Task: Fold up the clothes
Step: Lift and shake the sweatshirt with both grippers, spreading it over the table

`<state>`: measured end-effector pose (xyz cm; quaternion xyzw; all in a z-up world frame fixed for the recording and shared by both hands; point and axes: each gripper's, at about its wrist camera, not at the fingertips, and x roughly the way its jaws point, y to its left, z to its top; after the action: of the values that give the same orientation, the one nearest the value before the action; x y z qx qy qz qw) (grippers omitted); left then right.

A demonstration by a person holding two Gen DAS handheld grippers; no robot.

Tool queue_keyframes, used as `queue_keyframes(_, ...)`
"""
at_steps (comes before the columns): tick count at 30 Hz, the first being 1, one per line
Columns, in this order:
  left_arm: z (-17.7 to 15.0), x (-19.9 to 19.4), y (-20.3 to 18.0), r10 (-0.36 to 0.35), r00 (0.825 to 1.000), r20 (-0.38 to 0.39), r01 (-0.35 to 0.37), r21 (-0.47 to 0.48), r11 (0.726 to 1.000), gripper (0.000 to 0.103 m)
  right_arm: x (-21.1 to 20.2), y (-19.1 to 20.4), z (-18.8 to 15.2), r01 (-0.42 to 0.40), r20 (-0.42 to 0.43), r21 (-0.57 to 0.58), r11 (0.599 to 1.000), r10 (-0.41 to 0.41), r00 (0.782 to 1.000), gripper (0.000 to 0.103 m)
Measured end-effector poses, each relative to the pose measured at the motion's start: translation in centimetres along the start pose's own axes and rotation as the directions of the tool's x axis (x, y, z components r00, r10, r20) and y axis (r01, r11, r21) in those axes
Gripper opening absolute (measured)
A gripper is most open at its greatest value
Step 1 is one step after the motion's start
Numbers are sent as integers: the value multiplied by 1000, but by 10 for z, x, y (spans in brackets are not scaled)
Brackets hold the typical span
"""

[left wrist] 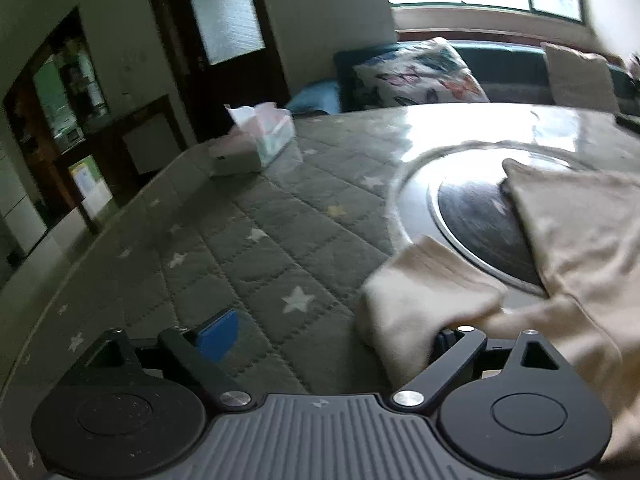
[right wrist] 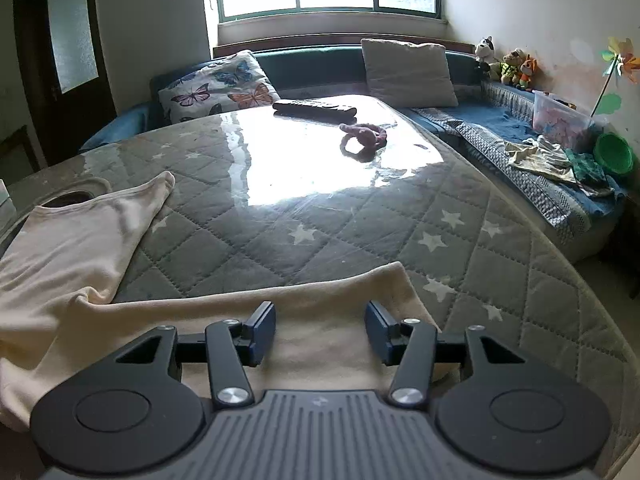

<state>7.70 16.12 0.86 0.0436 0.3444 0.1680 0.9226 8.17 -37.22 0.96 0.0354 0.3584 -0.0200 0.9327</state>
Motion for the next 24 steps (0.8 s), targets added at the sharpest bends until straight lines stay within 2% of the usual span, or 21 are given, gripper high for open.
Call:
queue_keyframes(3, 4, 2, 14, 18, 1000, 6, -17, -82, 996, 94, 1, -1, 1, 2, 1, 0, 1000, -2, 1000, 54)
queue_keyframes(8, 4, 9, 39, 82, 996, -27, -85, -173, 981, 96, 3, -1, 3, 7, 3, -2, 1000, -7, 1000, 55)
queue_keyframes(19, -16, 10, 64, 135, 988, -69, -146, -203, 968, 103, 6, -1, 4, 14, -4, -8, 1000, -14, 1000, 58)
queue_keyframes(24, -22, 7, 79, 194, 977, -89, -210, -229, 950, 102, 6, 0, 5, 17, -10, -16, 1000, -17, 1000, 58)
